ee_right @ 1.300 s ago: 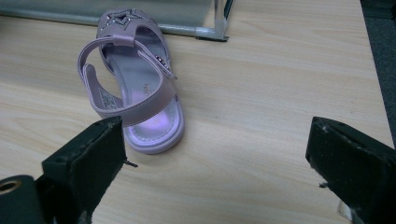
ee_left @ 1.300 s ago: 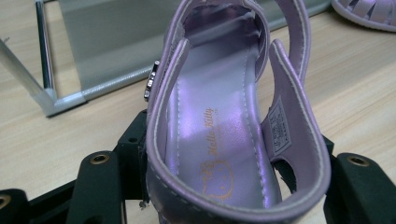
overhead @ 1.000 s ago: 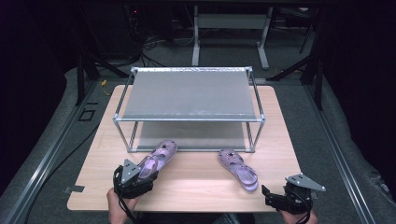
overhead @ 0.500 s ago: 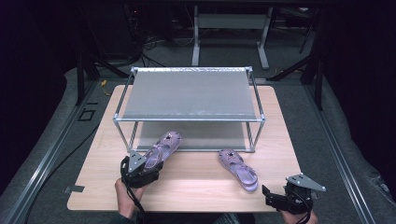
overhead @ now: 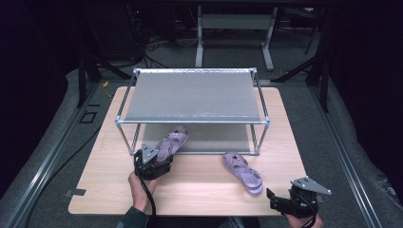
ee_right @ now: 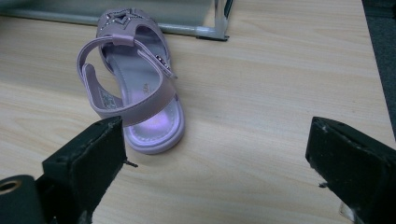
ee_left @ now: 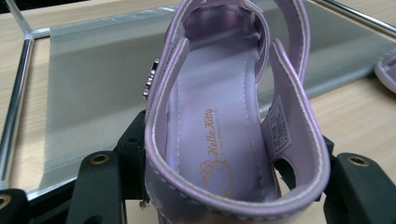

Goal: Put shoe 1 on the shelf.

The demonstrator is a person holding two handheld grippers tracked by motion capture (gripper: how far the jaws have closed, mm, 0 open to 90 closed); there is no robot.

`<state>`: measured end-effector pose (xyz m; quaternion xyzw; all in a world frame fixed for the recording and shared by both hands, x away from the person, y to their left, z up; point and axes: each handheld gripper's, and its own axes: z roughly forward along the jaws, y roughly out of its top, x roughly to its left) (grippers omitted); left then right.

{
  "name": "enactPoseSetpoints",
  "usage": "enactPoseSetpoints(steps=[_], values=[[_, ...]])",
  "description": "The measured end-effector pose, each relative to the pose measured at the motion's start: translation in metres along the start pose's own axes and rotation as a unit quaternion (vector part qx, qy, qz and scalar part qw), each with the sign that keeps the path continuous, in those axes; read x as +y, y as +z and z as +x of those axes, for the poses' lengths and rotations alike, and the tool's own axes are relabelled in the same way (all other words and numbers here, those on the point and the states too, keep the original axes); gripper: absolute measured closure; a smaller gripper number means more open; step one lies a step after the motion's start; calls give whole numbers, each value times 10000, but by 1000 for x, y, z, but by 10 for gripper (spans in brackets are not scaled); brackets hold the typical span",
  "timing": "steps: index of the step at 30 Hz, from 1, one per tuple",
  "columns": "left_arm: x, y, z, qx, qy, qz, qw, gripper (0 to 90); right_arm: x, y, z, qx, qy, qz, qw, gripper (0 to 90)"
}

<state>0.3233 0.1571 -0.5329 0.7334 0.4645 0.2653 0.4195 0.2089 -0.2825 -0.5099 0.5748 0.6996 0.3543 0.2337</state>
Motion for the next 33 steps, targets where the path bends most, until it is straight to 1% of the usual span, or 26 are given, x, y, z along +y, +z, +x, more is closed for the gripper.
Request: enactPoseSetpoints(steps=[2,5,6,7,9,10,11,13,14,15,16,18,19,20,22,24,26,27,28,29,31,32,33], values=[[2,9,0,74,-70,-20,9999,378,0,0,0,-7,-6,17,10000,43],[3,16,1,97,-141,11,9999,378,0,0,-1,-7,-10,32,10000,43],[5,23,0,136,-177,8,9998,378,0,0,0,-2,-5,14,10000,43],[5,23,0,136,-177,8,9998,377,0,0,0,-2,-5,14,10000,43],[7,29,0,155,-194,55,9997,378,0,0,0,2,-4,13,10000,43],[9,36,0,144,-235,106,9996,377,0,0,0,-1,-4,1,10000,44],[9,36,0,144,-235,106,9996,377,0,0,0,-1,-4,1,10000,44],[12,42,0,167,-269,120,9994,377,0,0,-1,1,0,-6,10000,44],[15,46,0,229,-278,110,9993,377,0,0,-1,-1,15,-9,10000,44],[15,46,0,229,-278,110,9993,377,0,0,-1,-1,15,-9,10000,44],[17,49,-1,243,-315,127,9991,377,0,0,-1,-5,9,-11,10000,44],[20,52,0,203,-405,157,9988,377,0,0,-1,10,1,1,10000,44],[23,56,-1,273,-379,180,9987,378,0,0,-1,11,-4,13,10000,44],[24,58,-1,268,-409,184,9986,378,0,0,-1,20,-3,30,10000,44],[25,61,-2,287,-405,184,9986,377,0,0,0,6,-9,14,10000,44],[26,66,-2,319,-495,202,9981,377,0,0,-1,17,1,-10,10000,44],[29,72,-1,365,-496,233,9978,378,0,-1,-1,11,6,-2,10000,44],[30,75,-2,389,-574,252,9973,377,0,-1,-1,7,7,-5,10000,44],[32,78,-1,412,-429,256,9979,377,0,-2,-1,6,-1,-13,10000,44],[32,80,-2,444,-500,240,9975,377,0,-2,-2,2,1,-16,10000,44],[34,86,-2,421,-560,286,9971,377,0,-2,-2,3,15,-14,10000,44],[36,91,-2,445,-542,337,9970,377,0,-3,-2,3,12,-18,10000,43],[37,93,-1,436,-516,382,9970,377,0,-3,-3,4,18,-22,10000,44]])
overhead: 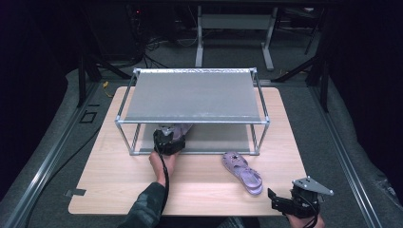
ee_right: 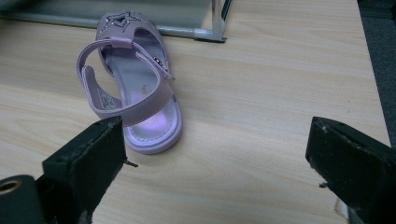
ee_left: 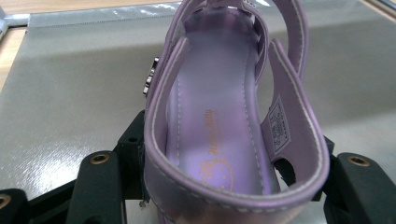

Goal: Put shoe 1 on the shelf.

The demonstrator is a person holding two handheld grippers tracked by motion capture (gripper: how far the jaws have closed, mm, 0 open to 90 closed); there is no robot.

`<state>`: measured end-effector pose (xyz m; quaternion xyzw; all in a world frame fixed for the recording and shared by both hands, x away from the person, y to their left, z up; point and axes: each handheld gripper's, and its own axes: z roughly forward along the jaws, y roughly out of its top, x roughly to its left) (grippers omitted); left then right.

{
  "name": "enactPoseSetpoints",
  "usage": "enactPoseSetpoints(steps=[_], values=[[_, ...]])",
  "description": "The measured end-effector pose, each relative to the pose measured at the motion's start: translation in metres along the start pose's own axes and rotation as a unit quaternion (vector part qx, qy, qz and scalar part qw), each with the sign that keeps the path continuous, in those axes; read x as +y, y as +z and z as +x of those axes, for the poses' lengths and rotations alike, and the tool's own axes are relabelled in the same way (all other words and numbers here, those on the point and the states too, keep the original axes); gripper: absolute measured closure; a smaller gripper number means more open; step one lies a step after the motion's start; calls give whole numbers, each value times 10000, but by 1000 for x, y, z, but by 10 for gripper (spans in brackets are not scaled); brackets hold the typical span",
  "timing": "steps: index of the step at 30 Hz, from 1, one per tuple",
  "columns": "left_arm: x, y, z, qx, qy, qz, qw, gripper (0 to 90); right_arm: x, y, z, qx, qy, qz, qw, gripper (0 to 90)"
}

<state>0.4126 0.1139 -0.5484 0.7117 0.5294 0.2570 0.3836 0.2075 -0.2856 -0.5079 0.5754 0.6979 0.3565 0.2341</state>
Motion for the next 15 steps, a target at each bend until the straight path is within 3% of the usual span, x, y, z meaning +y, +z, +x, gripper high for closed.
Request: enactPoseSetpoints(steps=[8,11,13,15], values=[[3,19,-3,258,-163,114,9995,376,0,0,1,11,-12,6,10000,44],[4,25,-4,287,-203,185,9992,375,0,1,2,36,-17,15,10000,44],[2,29,-4,183,-185,348,9991,371,0,1,3,41,-40,24,10000,44],[2,28,-3,226,-100,381,9990,356,0,1,3,46,-36,18,10000,44]])
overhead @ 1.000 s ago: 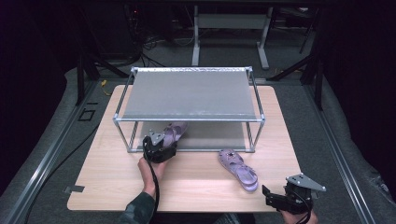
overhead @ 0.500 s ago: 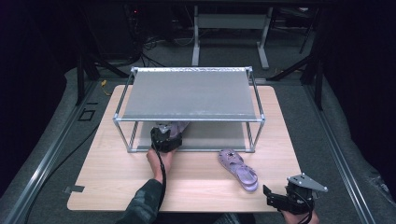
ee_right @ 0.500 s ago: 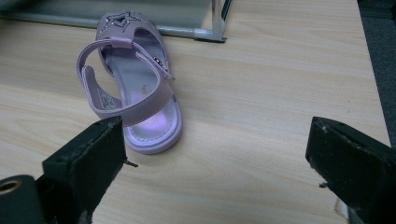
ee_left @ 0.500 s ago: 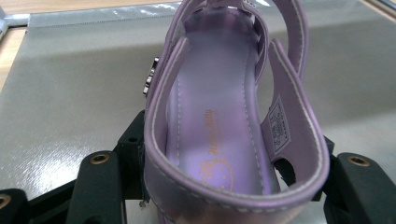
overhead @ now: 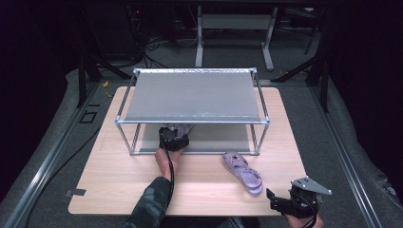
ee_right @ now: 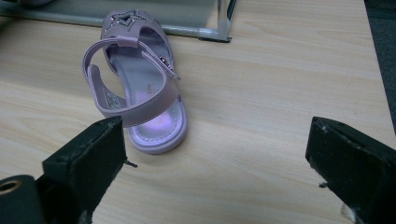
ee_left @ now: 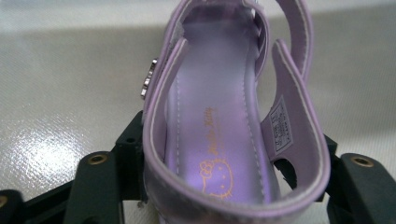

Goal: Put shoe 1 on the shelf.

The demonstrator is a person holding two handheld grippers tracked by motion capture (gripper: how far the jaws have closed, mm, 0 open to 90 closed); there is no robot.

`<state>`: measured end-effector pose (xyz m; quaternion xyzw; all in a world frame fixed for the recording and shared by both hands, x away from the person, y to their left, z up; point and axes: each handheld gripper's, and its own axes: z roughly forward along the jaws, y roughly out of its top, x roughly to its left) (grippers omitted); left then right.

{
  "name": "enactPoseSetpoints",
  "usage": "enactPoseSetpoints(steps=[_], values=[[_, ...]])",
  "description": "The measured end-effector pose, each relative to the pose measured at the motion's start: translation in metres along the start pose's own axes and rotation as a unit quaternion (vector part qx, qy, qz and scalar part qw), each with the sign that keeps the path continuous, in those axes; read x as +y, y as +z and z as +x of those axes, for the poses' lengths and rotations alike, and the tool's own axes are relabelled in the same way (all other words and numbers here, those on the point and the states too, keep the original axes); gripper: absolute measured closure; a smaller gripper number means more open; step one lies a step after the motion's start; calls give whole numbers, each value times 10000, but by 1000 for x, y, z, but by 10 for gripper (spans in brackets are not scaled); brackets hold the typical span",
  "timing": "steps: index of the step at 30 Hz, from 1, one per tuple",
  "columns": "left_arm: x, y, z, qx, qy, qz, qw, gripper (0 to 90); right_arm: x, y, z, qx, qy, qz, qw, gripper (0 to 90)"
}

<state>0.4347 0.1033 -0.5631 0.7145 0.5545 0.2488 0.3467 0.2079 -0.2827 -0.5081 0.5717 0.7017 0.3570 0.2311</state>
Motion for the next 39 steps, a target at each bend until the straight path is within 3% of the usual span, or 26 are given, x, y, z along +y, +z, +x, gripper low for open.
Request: enactPoseSetpoints(steps=[2,4,7,8,9,11,12,13,14,20,31,34,39], values=[[-1,0,1,-93,20,-7,10000,340,0,0,0,-19,7,-17,10000,44],[-1,-8,3,-237,103,-32,9997,241,0,-1,-1,-16,15,-6,10000,44],[-3,-15,6,-233,158,-115,9995,201,0,-1,0,-11,21,-8,10000,44],[-4,-18,5,-339,-50,-317,9989,203,0,-1,0,-11,21,-10,10000,44],[-5,-24,9,-369,203,-122,9990,205,0,-1,0,-15,20,-11,10000,44],[-7,-28,10,-418,122,-257,9987,273,0,0,0,-32,14,-26,10000,44],[-6,-30,13,-540,383,-173,9977,273,0,0,0,-32,14,-26,10000,44],[-9,-33,11,-395,232,-239,9987,309,0,0,0,-16,6,-12,10000,44],[-9,-33,11,-431,261,-222,9985,364,0,0,0,-16,-9,-9,10000,44],[-9,-33,7,-617,10,-249,9978,429,0,0,1,-11,18,-1,10000,44],[-6,-31,-5,-625,-167,-234,9976,424,0,2,1,13,10,-23,10000,44],[-6,-32,-6,-641,-142,-195,9977,419,-1,3,1,17,8,-5,10000,44],[-7,-32,-6,-671,-282,-236,9971,415,-1,5,2,37,11,-26,10000,43]])
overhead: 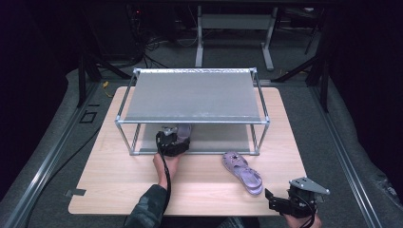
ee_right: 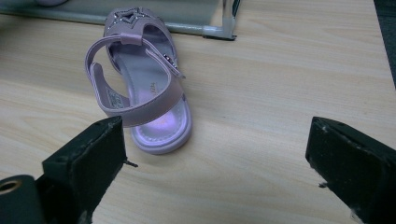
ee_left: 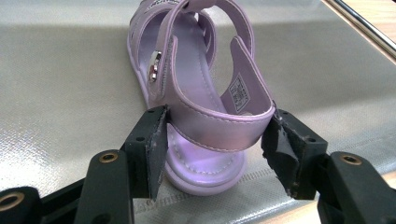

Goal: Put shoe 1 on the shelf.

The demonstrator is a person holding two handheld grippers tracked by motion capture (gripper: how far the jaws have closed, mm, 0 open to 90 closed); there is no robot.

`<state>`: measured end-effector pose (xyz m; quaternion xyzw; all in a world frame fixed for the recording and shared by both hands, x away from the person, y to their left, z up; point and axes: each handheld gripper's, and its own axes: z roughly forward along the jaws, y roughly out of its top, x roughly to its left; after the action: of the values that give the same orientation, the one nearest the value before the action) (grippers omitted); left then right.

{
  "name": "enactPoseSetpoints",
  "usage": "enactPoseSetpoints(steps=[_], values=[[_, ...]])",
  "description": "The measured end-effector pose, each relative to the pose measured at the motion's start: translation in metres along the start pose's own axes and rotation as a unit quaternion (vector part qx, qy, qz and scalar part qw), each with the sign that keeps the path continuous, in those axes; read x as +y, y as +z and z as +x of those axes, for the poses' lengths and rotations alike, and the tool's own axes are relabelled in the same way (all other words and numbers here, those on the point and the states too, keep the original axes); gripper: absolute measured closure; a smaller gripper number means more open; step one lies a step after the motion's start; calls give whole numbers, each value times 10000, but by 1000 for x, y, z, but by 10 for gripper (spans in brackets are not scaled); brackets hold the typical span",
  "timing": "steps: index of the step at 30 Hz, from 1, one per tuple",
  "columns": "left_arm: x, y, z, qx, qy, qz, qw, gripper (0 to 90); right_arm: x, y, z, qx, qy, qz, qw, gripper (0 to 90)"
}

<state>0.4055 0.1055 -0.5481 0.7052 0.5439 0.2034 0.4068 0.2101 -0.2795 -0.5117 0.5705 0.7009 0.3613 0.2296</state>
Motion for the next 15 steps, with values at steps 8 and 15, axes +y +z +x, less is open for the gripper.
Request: enactPoseSetpoints(steps=[8,15], values=[[2,-1,1,-53,207,88,9997,369,1,-1,1,26,-26,55,10000,44],[5,-10,7,-187,472,105,9987,189,0,-2,-1,57,-27,97,9999,43]])
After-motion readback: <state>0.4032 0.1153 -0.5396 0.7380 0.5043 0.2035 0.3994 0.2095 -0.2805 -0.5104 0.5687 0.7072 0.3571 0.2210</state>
